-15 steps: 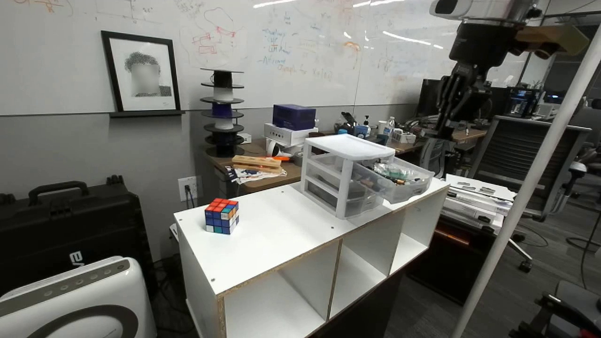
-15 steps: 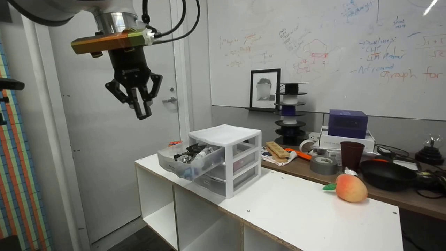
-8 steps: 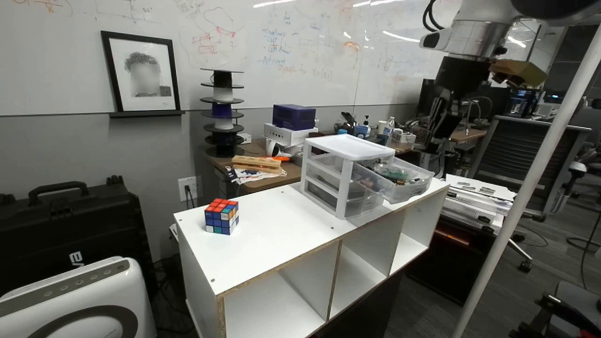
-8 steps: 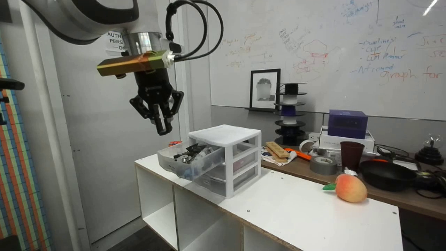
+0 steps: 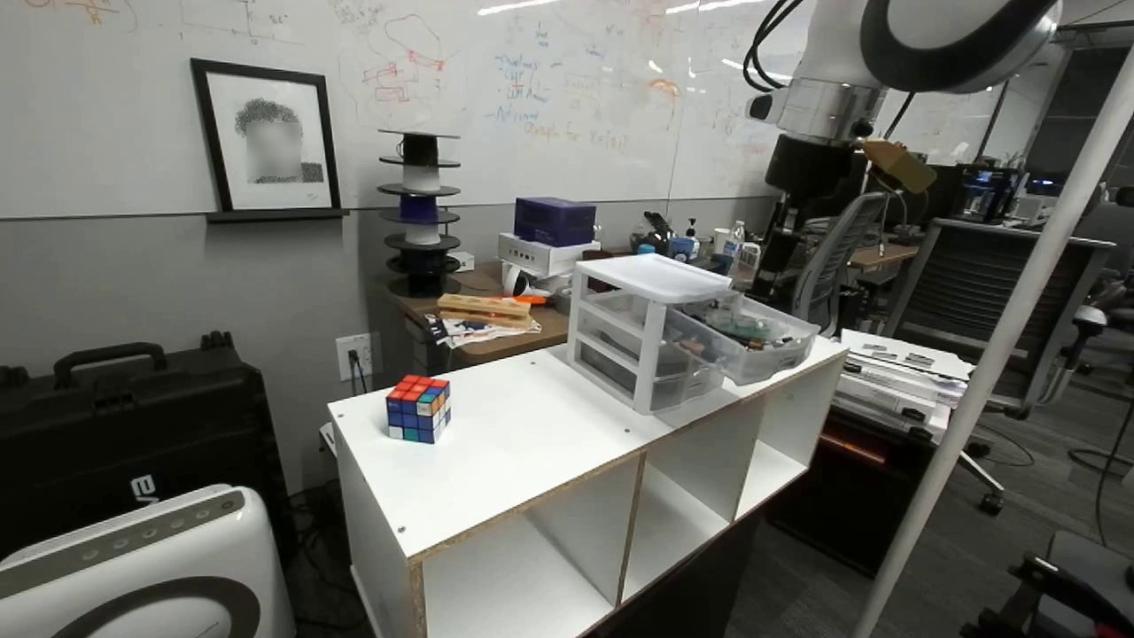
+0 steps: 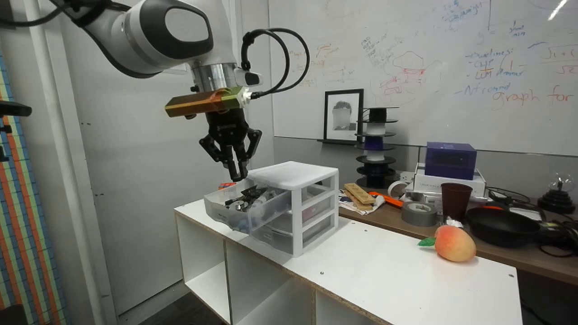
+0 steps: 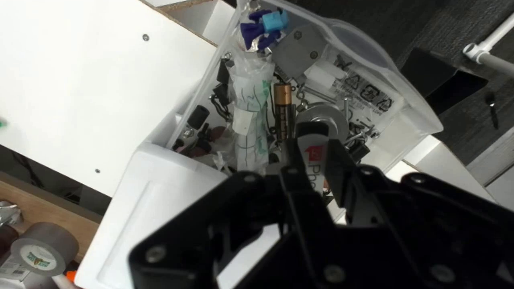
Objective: Put the two objects on the table into the drawer then close the drawer.
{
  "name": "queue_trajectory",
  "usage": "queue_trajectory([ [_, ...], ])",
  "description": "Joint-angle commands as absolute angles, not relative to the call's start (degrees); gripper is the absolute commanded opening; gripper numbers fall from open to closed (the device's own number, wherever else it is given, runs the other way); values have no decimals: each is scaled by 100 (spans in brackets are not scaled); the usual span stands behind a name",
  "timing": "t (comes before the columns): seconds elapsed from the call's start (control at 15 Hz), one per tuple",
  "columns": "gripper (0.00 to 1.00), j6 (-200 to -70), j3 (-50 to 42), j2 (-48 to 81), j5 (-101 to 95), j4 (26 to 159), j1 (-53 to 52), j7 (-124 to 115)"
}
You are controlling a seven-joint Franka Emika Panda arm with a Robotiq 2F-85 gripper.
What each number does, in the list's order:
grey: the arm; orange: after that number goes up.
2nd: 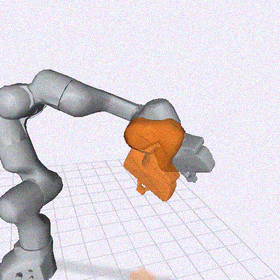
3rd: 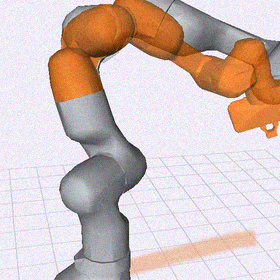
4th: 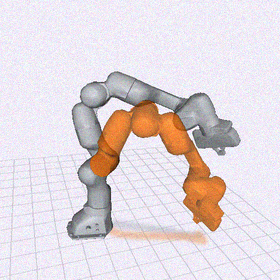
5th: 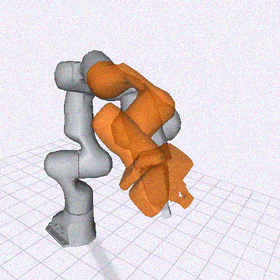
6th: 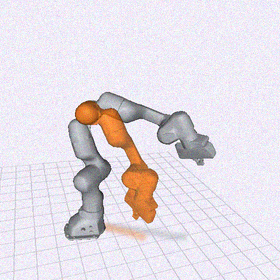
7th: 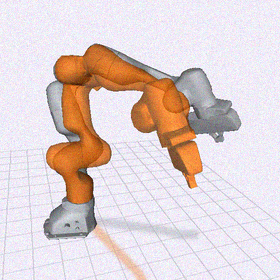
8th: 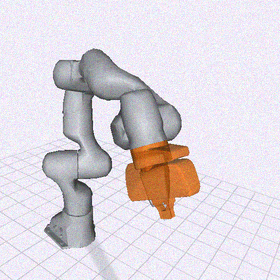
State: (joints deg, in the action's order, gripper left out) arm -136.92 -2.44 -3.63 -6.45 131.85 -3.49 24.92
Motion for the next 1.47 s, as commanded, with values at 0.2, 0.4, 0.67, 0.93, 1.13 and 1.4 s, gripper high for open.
queue_trajectory([
  [0.2, 46, -13537, -164, 89, -718, 12786, -166, 2296],
  [0.4, 69, -13462, -129, -64, -755, 12900, -152, 2118],
  [0.67, 98, -13017, 4, -591, -708, 13206, -229, 1099],
  [0.93, 100, -12490, 205, -1237, -287, 13690, -315, 382],
  [1.13, 100, -12260, 298, -1593, -238, 14087, -292, -158],
  [1.4, 100, -12247, 210, -1439, -389, 14205, -121, -471],
])
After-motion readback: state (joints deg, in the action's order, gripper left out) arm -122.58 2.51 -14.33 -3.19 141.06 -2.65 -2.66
